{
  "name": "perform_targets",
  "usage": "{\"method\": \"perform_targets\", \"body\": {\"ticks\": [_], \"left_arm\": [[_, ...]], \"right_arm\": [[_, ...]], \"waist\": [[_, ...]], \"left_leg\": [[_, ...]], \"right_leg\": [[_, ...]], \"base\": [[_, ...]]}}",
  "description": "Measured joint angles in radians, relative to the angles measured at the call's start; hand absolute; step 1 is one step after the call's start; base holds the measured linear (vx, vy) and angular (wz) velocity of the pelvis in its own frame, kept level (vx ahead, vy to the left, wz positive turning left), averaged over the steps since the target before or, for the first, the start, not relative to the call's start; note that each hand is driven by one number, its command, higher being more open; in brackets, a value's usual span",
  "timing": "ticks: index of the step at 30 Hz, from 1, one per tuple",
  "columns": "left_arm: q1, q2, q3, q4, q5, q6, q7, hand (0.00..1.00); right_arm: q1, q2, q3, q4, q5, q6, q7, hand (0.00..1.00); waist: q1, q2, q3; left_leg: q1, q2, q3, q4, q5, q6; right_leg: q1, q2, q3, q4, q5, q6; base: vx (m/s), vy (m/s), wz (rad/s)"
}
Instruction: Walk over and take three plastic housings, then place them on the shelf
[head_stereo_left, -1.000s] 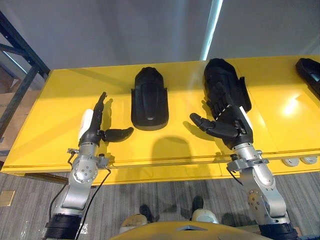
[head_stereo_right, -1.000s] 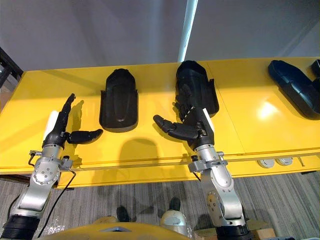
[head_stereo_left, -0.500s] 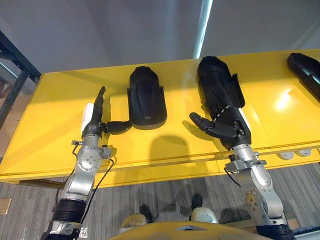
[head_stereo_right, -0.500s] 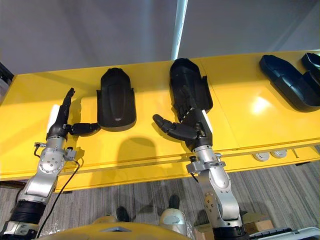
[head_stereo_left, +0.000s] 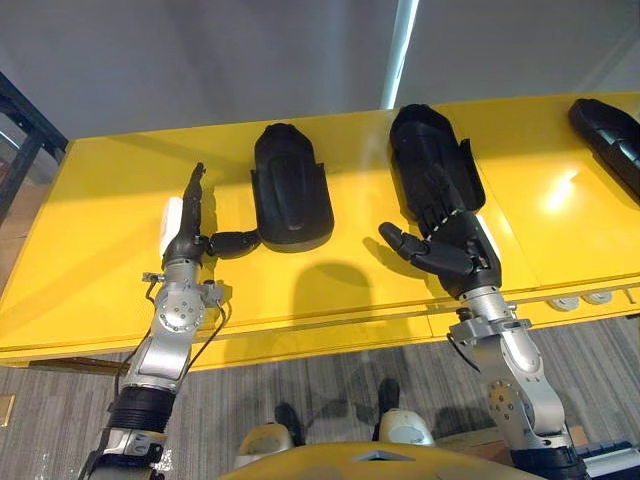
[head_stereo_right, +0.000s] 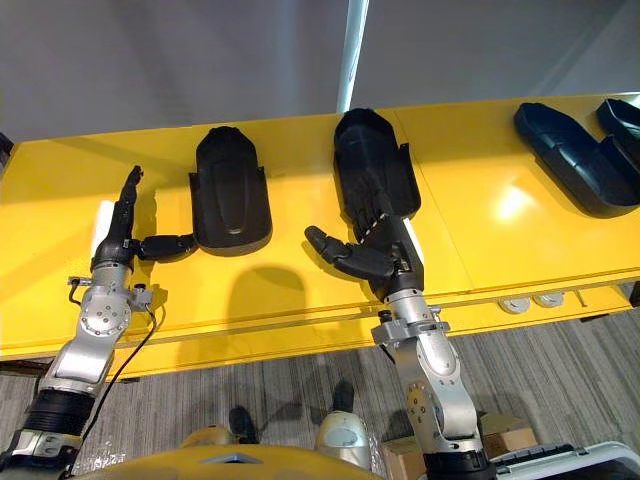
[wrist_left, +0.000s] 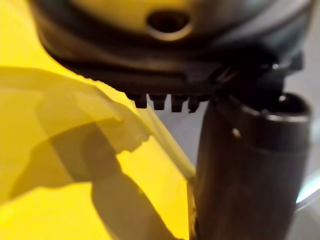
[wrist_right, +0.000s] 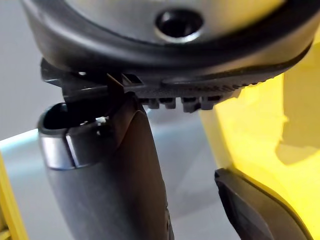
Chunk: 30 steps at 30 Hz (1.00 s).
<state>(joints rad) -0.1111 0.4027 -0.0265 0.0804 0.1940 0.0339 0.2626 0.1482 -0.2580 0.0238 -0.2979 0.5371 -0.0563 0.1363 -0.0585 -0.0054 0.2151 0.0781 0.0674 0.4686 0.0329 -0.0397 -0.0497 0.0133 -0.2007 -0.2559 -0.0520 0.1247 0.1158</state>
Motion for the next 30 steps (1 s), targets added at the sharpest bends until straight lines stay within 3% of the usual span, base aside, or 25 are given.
{"method": "perform_targets", "body": {"ticks": [17, 21, 24, 30], "left_arm": [[-0.083, 0.0, 0.005, 0.039, -0.032, 0.037, 0.081, 1.0], [-0.087, -0.001, 0.005, 0.04, -0.032, 0.044, 0.093, 1.0], [-0.089, -0.001, 0.005, 0.04, -0.032, 0.044, 0.11, 1.0], [-0.086, -0.033, 0.048, 0.024, -0.032, 0.033, 0.155, 1.0]], "right_arm": [[-0.037, 0.001, 0.002, 0.0, 0.025, -0.003, -0.014, 1.0], [-0.058, 0.02, 0.01, -0.006, 0.025, -0.143, 0.006, 1.0], [-0.089, 0.026, 0.004, -0.038, 0.025, -0.209, 0.007, 1.0], [-0.089, 0.026, -0.023, -0.101, 0.025, -0.262, 0.031, 1.0]], "waist": [[-0.003, -0.007, 0.038], [-0.003, -0.008, 0.04], [-0.003, -0.01, 0.041], [-0.002, -0.009, 0.043]], "left_leg": [[-0.02, 0.013, 0.0, 0.052, -0.025, 0.001], [-0.02, 0.013, 0.0, 0.052, -0.026, 0.002], [-0.021, 0.013, 0.0, 0.054, -0.027, 0.002], [-0.034, 0.015, -0.013, 0.068, -0.034, 0.005]], "right_leg": [[-0.004, 0.002, 0.008, 0.005, 0.0, -0.001], [-0.005, 0.002, 0.009, 0.005, 0.0, -0.001], [-0.005, 0.002, 0.009, 0.005, 0.0, -0.001], [-0.005, 0.0, 0.0, 0.005, 0.0, -0.001]], "base": [[-0.03, -0.015, -0.01], [-0.03, -0.014, 0.0], [-0.04, -0.021, 0.0], [-0.02, -0.013, 0.04]]}}
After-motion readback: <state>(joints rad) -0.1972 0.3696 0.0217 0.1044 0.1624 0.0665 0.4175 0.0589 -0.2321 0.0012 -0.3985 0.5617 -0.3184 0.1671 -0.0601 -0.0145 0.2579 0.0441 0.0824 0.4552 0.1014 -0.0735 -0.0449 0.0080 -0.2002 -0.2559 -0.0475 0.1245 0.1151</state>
